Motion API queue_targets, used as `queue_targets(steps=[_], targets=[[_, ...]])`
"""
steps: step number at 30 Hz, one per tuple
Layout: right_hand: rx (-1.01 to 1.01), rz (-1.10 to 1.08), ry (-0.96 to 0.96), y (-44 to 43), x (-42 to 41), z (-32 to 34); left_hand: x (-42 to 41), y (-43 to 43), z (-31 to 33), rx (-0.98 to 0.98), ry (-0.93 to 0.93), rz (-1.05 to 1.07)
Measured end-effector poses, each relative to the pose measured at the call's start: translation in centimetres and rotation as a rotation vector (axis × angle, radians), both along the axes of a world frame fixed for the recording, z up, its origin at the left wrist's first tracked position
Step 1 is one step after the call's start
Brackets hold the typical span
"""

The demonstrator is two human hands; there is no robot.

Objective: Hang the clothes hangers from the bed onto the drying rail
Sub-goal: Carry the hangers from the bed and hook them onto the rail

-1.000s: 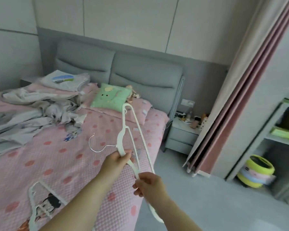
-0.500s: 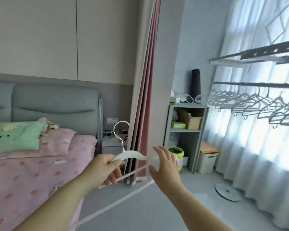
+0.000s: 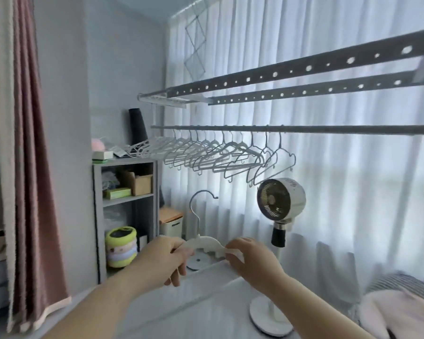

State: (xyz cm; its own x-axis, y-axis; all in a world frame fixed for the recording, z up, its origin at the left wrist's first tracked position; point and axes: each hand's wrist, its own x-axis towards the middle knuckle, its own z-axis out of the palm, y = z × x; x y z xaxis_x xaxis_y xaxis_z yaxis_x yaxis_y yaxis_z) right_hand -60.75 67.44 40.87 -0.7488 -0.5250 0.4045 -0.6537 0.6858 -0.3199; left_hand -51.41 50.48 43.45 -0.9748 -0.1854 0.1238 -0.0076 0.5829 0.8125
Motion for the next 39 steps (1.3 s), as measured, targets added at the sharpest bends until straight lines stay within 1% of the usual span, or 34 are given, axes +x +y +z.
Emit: queue_targets(steps=[3,6,8,12,16,19,21,23,27,29,31,34,36,39], targets=[[-0.024,-0.151,0.005,5.6,-1.9,0.4,-4.1,5.5,0.2,0.013,0.012,-0.099],[0.037,-0.243,0.016,9.3,-4.1,0.9,-7.6,9.6,0.2,0.011,0.013,-0.218],[0.061,-0.296,0.034,11.1,-5.9,1.4,-9.8,11.2,0.4,-0.061,0.043,-0.271],[0.057,-0.378,0.05,14.0,-10.4,2.6,-15.0,12.4,0.9,-0.303,0.106,-0.29],[0.03,-0.38,0.067,14.8,-16.2,4.3,-21.0,11.9,1.6,-0.388,0.08,-0.397],[0.009,-0.381,0.055,14.4,-20.9,6.3,-25.3,11.2,3.1,-0.337,0.05,-0.42],[-0.033,-0.384,0.031,14.0,-24.0,7.7,-28.5,10.6,4.6,-0.277,0.08,-0.393],[-0.03,-0.405,0.038,13.9,-26.7,8.8,-31.6,10.2,6.0,-0.225,0.108,-0.369],[0.0,-0.41,0.152,15.0,-31.3,11.4,-36.8,10.3,7.5,-0.198,0.159,-0.344],[0.044,-0.429,0.305,15.9,-33.3,13.1,-38.9,10.5,8.3,-0.199,0.177,-0.305],[0.064,-0.486,0.471,16.7,-35.0,14.8,-40.8,10.6,9.5,-0.24,0.192,-0.258],[0.058,-0.571,0.641,17.5,-37.8,16.9,-43.1,11.1,11.7,-0.294,0.23,-0.204],[0.08,-0.613,0.682,18.0,-39.3,18.1,-44.4,12.0,12.8,-0.286,0.236,-0.188],[0.168,-0.708,0.609,19.0,-41.1,19.2,-46.9,13.9,14.1,-0.301,0.211,-0.15]])
